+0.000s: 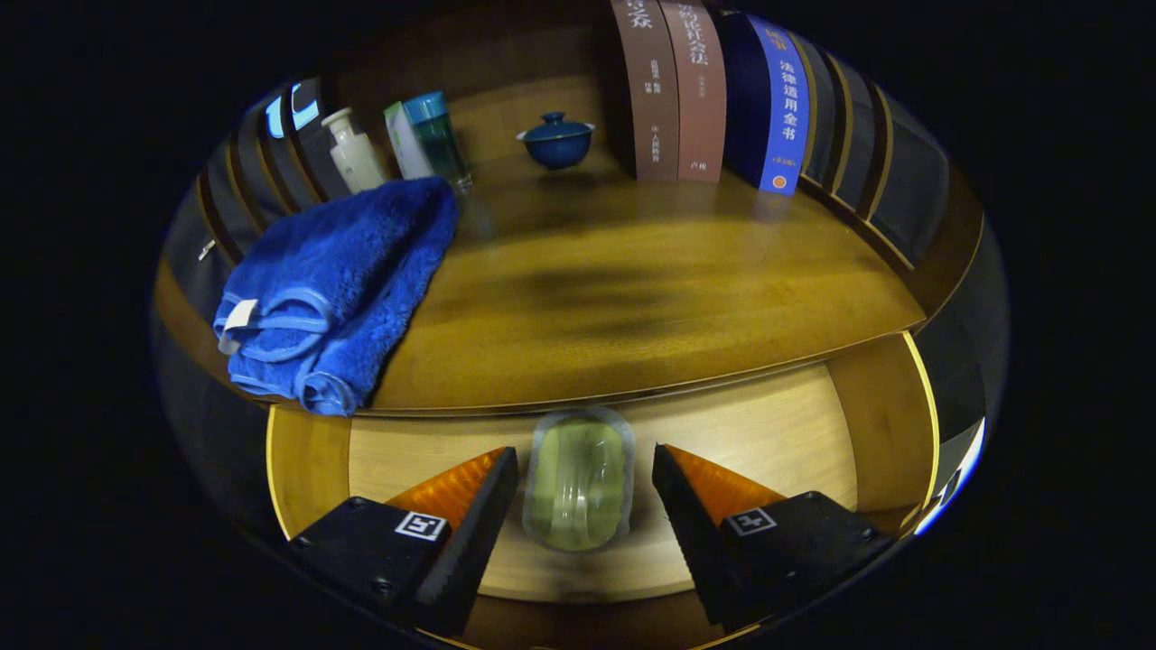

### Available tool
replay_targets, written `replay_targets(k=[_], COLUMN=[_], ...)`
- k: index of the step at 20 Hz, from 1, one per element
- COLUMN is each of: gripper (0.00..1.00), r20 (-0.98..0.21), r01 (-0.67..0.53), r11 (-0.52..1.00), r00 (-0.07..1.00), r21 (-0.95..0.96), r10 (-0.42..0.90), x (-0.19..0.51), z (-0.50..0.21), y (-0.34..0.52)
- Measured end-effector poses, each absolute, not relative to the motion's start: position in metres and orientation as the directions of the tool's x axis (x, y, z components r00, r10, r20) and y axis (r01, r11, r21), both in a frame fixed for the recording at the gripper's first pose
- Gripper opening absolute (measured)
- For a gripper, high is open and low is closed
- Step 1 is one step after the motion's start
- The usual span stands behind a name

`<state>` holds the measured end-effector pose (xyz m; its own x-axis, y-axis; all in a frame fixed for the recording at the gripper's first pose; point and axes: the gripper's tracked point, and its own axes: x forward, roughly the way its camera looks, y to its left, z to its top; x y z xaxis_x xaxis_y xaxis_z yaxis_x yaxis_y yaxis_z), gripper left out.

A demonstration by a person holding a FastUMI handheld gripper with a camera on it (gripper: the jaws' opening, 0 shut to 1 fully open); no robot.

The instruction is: Pull open the drawer, take out the items inside it, and place them on the countertop above the cabinet.

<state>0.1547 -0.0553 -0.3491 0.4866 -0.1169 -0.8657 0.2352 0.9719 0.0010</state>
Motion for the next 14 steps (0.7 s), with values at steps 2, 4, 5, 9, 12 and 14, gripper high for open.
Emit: replay_targets(k=[2, 4, 5, 9, 12, 14], gripper=[0.95, 0.82, 0.78, 0.54, 0.29, 0.21], r20=[-0.877, -0.891, -0.895, -0.916, -0.923, -0.922], r01=[0.219, 0.209, 0.202, 0.193, 0.195, 0.185], r11=[0.976, 0.978, 0.979, 0.980, 0.980, 0.982], r00=[0.469, 0.442, 0.435, 0.382, 0.366, 0.370], r21=[0.001, -0.009, -0.015, -0.048, -0.046, -0.046], r10=[-0.104, -0.103, -0.103, -0.120, -0.117, -0.113], x=[0.154, 0.150, 0.153, 0.150, 0.150, 0.152], z=[-0.359, -0.362, -0.367, -0.373, -0.386, -0.379], y=[-0.053, -0.050, -0.050, -0.051, -0.053, -0.052])
